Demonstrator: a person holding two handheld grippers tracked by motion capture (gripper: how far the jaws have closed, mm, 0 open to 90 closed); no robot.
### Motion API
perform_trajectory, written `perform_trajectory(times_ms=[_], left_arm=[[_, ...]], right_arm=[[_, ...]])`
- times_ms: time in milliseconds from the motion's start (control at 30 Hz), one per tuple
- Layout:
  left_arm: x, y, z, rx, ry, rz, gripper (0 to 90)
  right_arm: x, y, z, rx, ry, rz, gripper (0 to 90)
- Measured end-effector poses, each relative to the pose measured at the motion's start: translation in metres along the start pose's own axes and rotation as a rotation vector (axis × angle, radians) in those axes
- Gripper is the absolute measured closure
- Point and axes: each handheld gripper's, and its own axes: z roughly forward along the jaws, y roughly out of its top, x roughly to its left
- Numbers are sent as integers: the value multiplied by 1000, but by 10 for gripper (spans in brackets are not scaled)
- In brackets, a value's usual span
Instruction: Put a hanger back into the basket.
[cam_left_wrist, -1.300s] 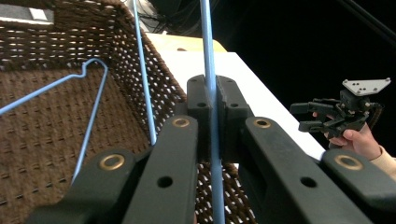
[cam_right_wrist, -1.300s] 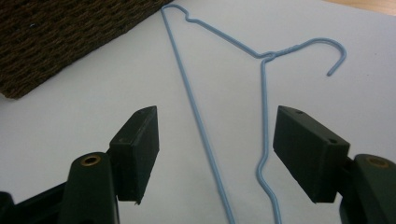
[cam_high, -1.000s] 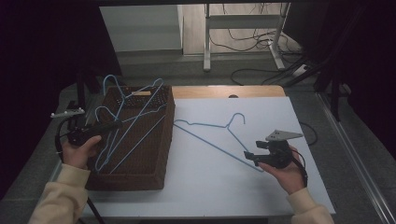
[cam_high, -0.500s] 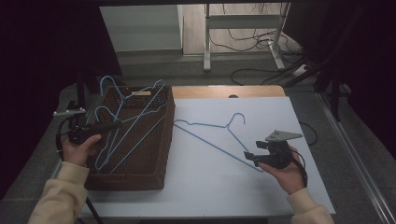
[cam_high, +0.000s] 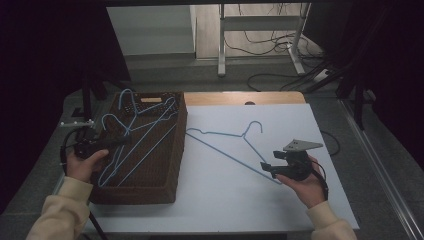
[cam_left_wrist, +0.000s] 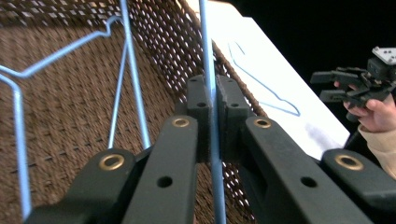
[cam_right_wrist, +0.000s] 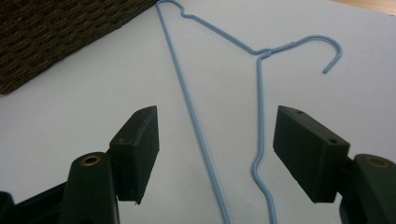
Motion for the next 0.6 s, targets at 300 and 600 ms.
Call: perform_trajectory(times_ms=[300,600], left_arm=[[8,1,22,109,3,-5,848],[24,-3,24,136,254,-15,716]], right_arm=[[-1,0,0,0,0,-2,318],[0,0,0,3,-1,-1,318]])
